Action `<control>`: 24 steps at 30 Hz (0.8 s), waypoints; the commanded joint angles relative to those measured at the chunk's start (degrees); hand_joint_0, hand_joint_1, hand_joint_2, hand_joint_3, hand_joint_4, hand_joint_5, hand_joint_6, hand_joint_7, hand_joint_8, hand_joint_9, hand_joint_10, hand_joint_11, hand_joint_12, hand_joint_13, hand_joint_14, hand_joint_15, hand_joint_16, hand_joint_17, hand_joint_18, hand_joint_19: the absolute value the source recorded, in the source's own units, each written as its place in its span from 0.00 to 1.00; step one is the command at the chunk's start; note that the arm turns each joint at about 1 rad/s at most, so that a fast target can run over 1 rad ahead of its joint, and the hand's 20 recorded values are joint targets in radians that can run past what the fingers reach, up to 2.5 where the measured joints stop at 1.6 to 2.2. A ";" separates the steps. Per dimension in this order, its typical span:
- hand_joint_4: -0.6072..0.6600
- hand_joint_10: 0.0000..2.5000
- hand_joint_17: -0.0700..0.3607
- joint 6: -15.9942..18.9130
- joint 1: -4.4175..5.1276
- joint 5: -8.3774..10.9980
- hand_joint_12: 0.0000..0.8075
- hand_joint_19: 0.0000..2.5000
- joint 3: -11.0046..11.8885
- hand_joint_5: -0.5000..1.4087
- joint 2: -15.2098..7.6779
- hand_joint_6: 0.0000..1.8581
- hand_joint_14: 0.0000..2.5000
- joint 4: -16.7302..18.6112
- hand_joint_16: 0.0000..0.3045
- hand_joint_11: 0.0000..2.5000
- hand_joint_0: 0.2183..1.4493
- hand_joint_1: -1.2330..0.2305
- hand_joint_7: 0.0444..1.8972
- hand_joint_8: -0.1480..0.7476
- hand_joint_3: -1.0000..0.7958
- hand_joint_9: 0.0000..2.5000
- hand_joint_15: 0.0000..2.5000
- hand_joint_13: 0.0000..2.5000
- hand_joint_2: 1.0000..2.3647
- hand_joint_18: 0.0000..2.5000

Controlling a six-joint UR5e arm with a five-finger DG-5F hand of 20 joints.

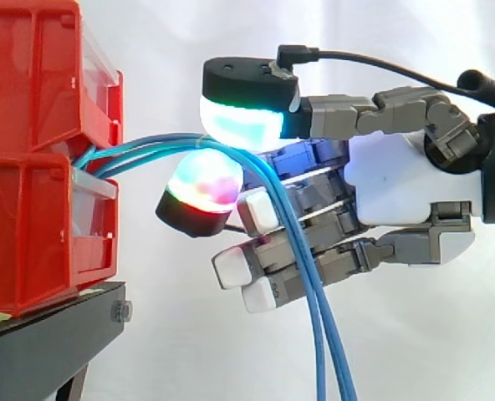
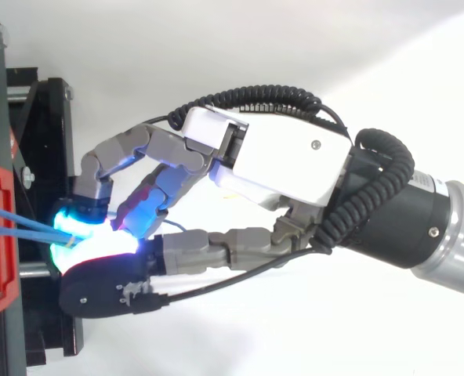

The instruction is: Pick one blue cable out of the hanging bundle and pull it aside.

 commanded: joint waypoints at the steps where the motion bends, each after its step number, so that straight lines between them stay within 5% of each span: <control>1: 0.36 0.01 0.41 0.00 -0.03 0.00 0.39 0.20 -0.04 0.19 0.03 0.52 0.01 0.00 0.16 0.29 0.41 0.26 0.59 0.49 0.54 0.46 0.22 0.38 0.02 0.29; 13: 0.23 0.01 0.37 -0.09 -0.03 0.00 0.33 0.19 -0.04 0.19 0.03 0.53 0.01 -0.09 0.13 0.30 0.52 0.23 0.61 0.40 0.30 0.47 0.22 0.38 0.00 0.27; 24: 0.40 0.01 0.37 -0.18 -0.03 0.00 0.35 0.17 0.05 0.21 0.03 0.51 0.01 0.00 0.13 0.30 0.36 0.27 0.48 0.44 0.28 0.49 0.22 0.39 0.00 0.30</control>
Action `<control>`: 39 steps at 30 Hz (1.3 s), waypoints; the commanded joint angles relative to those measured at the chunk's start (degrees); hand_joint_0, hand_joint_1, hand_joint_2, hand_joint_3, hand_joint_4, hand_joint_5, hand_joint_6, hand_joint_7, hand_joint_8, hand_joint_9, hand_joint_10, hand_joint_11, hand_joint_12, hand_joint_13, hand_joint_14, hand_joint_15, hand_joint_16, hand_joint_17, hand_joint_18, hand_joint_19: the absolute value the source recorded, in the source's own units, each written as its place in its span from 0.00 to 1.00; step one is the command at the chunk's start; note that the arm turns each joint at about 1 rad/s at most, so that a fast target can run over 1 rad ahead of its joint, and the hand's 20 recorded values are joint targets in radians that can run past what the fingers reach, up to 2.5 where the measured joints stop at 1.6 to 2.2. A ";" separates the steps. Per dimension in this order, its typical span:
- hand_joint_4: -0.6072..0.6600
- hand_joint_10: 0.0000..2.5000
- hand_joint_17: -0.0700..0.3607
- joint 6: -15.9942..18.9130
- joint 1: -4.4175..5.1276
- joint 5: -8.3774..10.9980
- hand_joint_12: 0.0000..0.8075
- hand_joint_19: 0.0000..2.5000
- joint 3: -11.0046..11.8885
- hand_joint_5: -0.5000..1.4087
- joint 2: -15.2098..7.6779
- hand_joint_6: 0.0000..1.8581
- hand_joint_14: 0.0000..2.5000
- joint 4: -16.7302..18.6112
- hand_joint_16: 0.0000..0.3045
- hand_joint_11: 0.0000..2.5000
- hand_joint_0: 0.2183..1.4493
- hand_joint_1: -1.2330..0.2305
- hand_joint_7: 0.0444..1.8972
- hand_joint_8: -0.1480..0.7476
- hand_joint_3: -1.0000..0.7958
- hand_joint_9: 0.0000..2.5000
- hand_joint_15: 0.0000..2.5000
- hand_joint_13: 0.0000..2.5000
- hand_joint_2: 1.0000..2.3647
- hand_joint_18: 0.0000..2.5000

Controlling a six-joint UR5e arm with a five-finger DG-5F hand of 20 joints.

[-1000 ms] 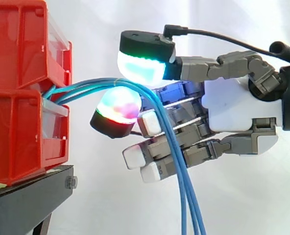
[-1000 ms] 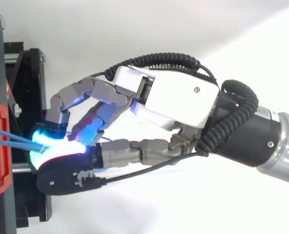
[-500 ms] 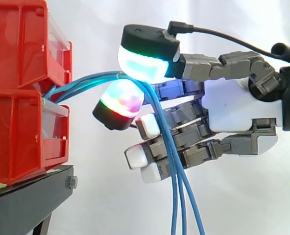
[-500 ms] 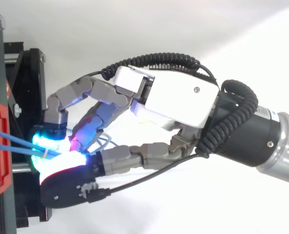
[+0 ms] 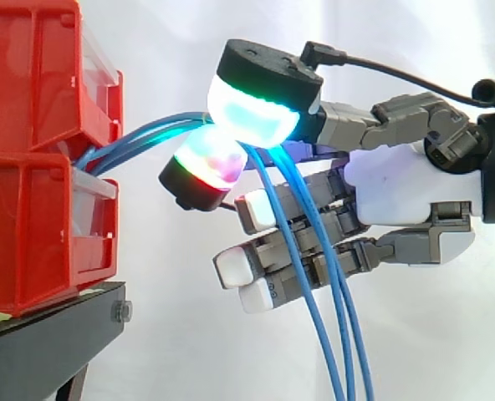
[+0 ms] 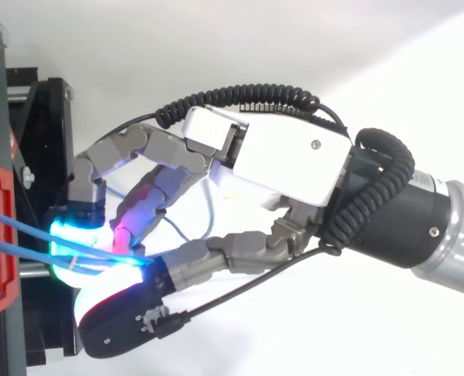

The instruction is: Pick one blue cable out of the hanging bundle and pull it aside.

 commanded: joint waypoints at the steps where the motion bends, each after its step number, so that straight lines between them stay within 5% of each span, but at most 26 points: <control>1: 0.42 0.01 0.37 0.00 -0.02 0.00 0.35 0.18 0.04 0.21 -0.05 0.51 0.01 0.02 0.13 0.29 0.33 0.29 0.45 0.44 0.28 0.49 0.22 0.39 0.00 0.30; 11: 0.46 0.01 0.40 -0.18 -0.02 0.09 0.38 0.19 -0.05 0.21 -0.05 0.48 0.01 -0.07 0.15 0.28 0.29 0.47 0.48 0.47 0.29 0.50 0.22 0.40 0.00 0.31; 18: 0.50 0.01 0.45 -0.18 -0.02 0.00 0.45 0.20 0.04 0.20 0.03 0.49 0.01 -0.07 0.18 0.28 0.28 0.41 0.46 0.51 0.43 0.48 0.22 0.40 0.01 0.32; 23: 0.51 0.01 0.45 -0.09 -0.02 0.00 0.44 0.20 -0.05 0.19 -0.05 0.49 0.01 -0.07 0.18 0.28 0.22 0.39 0.44 0.50 0.29 0.46 0.23 0.39 0.00 0.31; 32: 0.52 0.01 0.46 0.00 -0.11 0.00 0.44 0.20 0.04 0.19 0.03 0.48 0.01 0.02 0.19 0.27 0.21 0.52 0.42 0.50 0.28 0.46 0.22 0.39 0.00 0.31; 39: 0.49 0.01 0.45 0.00 -0.11 -0.79 0.44 0.20 0.04 0.20 0.03 0.49 0.01 0.02 0.18 0.27 0.29 0.45 0.47 0.51 0.44 0.47 0.22 0.39 0.01 0.31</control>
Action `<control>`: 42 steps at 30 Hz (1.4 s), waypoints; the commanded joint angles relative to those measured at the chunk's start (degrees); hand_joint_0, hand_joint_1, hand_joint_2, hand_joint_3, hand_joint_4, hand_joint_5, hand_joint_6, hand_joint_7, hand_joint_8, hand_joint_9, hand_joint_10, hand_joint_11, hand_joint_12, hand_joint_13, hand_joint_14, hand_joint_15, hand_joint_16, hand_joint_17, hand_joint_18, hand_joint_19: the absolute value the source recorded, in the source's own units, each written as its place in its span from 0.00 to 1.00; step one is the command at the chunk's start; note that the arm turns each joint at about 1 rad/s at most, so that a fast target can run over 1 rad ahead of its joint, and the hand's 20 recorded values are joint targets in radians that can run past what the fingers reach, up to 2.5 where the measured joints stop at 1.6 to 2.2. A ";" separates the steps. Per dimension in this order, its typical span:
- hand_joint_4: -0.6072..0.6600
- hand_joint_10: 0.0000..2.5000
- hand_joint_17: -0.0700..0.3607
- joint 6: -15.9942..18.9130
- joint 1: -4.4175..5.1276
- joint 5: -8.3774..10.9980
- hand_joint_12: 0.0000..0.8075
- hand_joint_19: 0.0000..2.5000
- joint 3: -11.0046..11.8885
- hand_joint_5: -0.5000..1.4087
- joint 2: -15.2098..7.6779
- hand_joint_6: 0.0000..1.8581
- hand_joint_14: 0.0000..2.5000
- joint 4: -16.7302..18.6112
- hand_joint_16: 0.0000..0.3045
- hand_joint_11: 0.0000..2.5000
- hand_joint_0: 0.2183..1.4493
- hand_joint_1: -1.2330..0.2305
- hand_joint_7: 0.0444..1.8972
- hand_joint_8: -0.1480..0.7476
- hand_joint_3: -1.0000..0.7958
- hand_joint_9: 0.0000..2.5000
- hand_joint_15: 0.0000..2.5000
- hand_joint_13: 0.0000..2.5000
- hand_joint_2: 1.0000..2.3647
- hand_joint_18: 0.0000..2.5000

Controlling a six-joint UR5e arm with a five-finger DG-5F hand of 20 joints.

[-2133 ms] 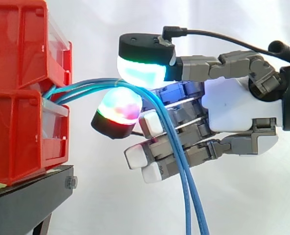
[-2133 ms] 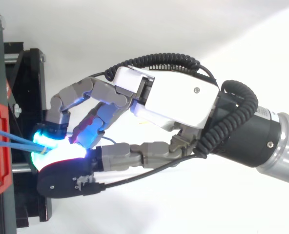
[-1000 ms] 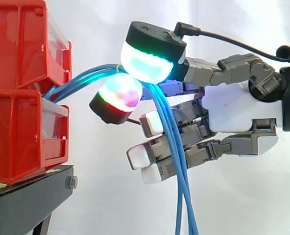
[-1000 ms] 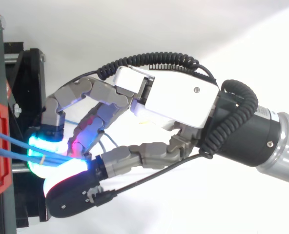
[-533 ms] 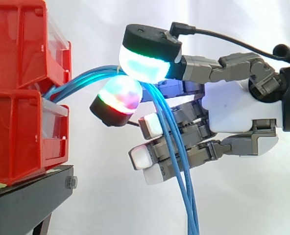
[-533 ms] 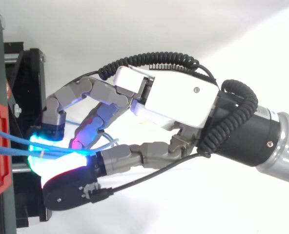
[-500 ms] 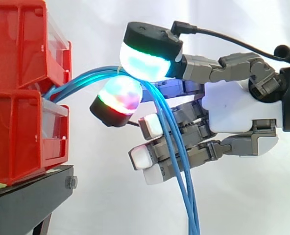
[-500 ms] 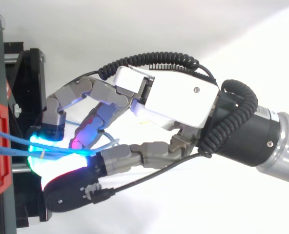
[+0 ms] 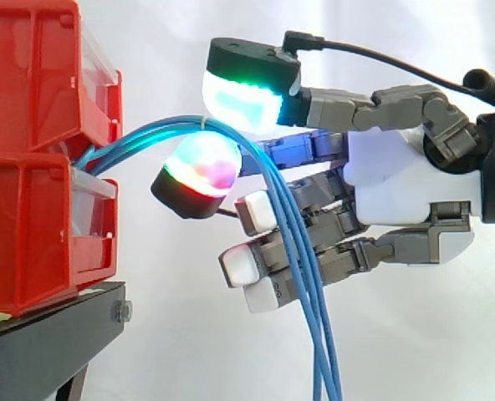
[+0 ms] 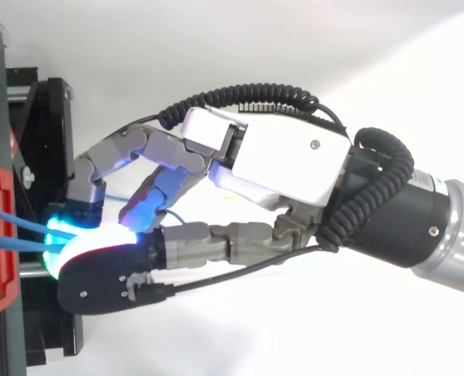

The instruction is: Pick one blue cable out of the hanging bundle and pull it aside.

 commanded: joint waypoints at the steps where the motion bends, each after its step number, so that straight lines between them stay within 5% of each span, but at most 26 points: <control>1: 0.49 0.01 0.46 0.00 -0.01 -0.28 0.45 0.19 0.03 0.20 0.03 0.49 0.01 -0.01 0.18 0.27 0.30 0.43 0.47 0.52 0.46 0.48 0.22 0.40 0.01 0.32; 8: 0.46 0.01 0.48 -0.09 -0.36 -1.52 0.46 0.18 1.35 0.20 0.03 0.51 0.01 -0.97 0.20 0.27 0.32 0.32 0.46 0.53 0.55 0.47 0.21 0.40 0.01 0.34; 9: 0.40 0.01 0.47 0.00 -0.45 -1.69 0.45 0.18 1.61 0.20 0.03 0.52 0.01 -1.77 0.19 0.28 0.33 0.31 0.46 0.51 0.55 0.46 0.21 0.40 0.01 0.33; 12: 0.35 0.01 0.41 0.26 -0.54 -1.78 0.37 0.19 2.41 0.19 0.03 0.52 0.01 -4.23 0.16 0.29 0.42 0.24 0.54 0.45 0.49 0.44 0.22 0.37 0.02 0.29; 18: 0.32 0.01 0.40 0.35 -0.63 -1.78 0.35 0.19 2.93 0.19 0.03 0.52 0.01 -6.77 0.15 0.29 0.48 0.21 0.53 0.43 0.33 0.45 0.22 0.37 0.01 0.29; 35: 0.34 0.01 0.40 0.44 -1.15 -3.45 0.35 0.18 3.46 0.20 0.65 0.51 0.01 -7.65 0.15 0.29 0.41 0.22 0.54 0.44 0.28 0.46 0.22 0.38 0.00 0.31; 42: 0.35 0.01 0.40 0.18 -1.33 -3.54 0.35 0.18 3.46 0.20 1.70 0.51 0.01 -10.55 0.15 0.28 0.40 0.20 0.51 0.43 0.28 0.46 0.22 0.38 0.00 0.31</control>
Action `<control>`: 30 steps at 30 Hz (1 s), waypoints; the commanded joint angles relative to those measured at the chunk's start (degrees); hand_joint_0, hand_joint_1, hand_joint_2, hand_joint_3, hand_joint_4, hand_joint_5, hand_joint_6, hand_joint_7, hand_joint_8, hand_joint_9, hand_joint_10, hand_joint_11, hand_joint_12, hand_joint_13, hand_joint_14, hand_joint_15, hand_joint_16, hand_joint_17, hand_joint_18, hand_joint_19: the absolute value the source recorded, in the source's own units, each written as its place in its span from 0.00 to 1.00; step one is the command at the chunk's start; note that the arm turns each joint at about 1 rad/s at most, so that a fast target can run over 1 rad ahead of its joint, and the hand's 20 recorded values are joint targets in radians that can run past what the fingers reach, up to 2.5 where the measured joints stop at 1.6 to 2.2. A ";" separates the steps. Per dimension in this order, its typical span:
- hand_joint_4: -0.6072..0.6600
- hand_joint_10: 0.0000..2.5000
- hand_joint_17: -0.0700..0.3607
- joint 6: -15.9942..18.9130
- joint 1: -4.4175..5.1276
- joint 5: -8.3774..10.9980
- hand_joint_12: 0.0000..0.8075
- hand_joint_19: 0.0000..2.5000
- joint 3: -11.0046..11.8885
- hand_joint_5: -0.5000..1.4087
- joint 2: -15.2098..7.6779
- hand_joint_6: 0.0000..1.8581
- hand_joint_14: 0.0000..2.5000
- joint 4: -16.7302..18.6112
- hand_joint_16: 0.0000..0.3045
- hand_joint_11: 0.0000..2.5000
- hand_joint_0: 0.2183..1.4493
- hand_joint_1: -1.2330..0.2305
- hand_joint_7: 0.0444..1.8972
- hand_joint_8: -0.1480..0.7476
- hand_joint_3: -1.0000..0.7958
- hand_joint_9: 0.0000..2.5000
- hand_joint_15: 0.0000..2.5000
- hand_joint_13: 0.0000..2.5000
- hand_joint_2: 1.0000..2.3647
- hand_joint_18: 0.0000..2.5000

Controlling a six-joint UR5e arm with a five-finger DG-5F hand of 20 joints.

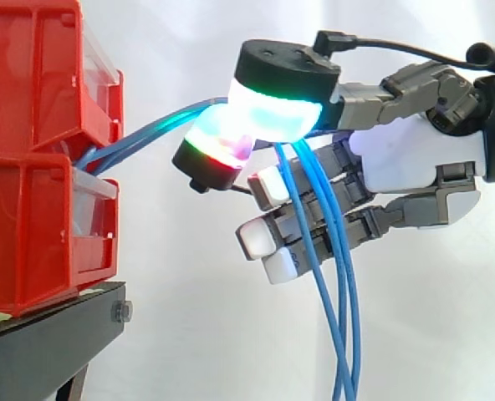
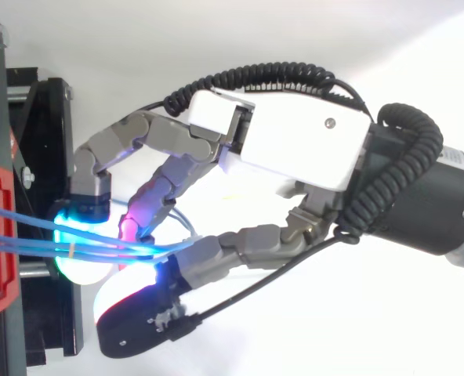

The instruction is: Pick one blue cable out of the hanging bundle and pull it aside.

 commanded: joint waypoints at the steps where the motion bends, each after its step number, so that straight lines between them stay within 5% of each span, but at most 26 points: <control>1: 0.36 0.01 0.39 0.03 -0.15 -0.08 0.35 0.18 0.01 0.20 0.30 0.51 0.01 -1.27 0.15 0.29 0.39 0.19 0.51 0.43 0.28 0.46 0.22 0.38 0.00 0.31; 9: 0.46 0.01 0.41 0.03 -0.33 -0.08 0.37 0.18 0.01 0.21 0.30 0.49 0.01 -1.36 0.16 0.28 0.25 0.16 0.45 0.44 0.28 0.47 0.22 0.38 0.00 0.31; 16: 0.54 0.01 0.49 -0.06 -0.42 -0.08 0.45 0.17 0.01 0.21 0.30 0.46 0.01 -1.36 0.21 0.26 0.11 0.27 0.39 0.51 0.28 0.49 0.21 0.42 0.00 0.37; 17: 0.54 0.01 0.50 -0.06 -0.33 -0.08 0.46 0.18 0.01 0.21 0.30 0.45 0.01 -1.36 0.21 0.26 0.11 0.39 0.40 0.51 0.28 0.50 0.21 0.42 0.00 0.38; 21: 0.50 0.01 0.44 -0.06 -0.42 -0.08 0.41 0.21 0.01 0.21 0.30 0.45 0.01 -1.18 0.18 0.27 0.22 0.50 0.44 0.47 0.28 0.50 0.23 0.41 0.00 0.34; 27: 0.47 0.01 0.42 0.03 -0.51 0.00 0.39 0.22 0.10 0.21 0.30 0.46 0.01 -1.36 0.16 0.28 0.29 0.39 0.53 0.46 0.40 0.50 0.23 0.41 0.01 0.33; 30: 0.47 0.01 0.45 0.03 -0.59 -0.08 0.42 0.21 0.19 0.20 0.30 0.49 0.01 -1.36 0.18 0.28 0.30 0.34 0.48 0.49 0.47 0.50 0.23 0.42 0.01 0.35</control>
